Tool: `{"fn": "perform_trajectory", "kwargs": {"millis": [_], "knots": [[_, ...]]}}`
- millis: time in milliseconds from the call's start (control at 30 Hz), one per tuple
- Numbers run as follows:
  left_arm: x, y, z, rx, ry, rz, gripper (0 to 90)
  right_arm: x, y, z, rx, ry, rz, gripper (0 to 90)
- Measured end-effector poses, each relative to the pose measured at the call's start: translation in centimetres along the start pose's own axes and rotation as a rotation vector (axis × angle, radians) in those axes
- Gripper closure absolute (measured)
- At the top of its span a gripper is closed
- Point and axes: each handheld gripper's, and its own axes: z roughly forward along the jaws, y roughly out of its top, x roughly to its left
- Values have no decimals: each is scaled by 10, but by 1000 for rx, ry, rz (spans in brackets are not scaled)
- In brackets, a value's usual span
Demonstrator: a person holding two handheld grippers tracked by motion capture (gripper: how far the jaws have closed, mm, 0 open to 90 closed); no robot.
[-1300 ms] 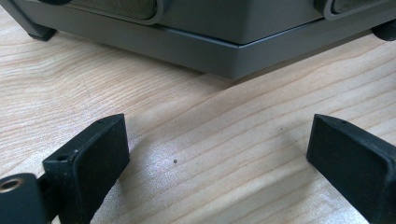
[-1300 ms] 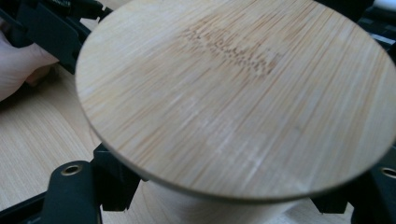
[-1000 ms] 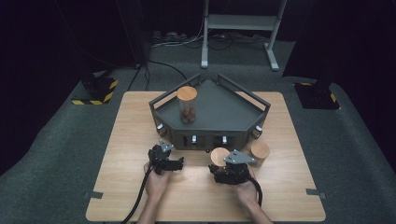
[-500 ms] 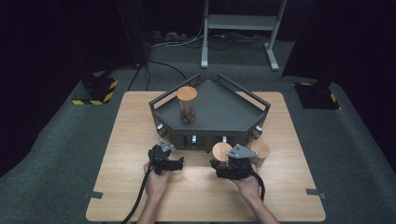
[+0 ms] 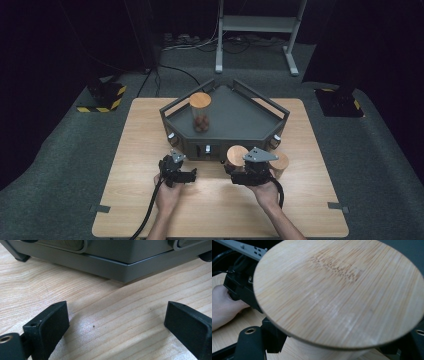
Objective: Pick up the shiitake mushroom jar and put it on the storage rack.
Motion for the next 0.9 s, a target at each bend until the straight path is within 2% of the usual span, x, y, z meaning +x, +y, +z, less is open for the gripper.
{"fn": "perform_trajectory", "kwargs": {"millis": [633, 900], "knots": [[0, 0, 0, 1, -1, 2, 54, -7, 26, -4, -24, 8, 32, 256], [0, 0, 0, 2, -1, 2, 54, -8, 38, -4, -29, 3, 27, 256]]}}
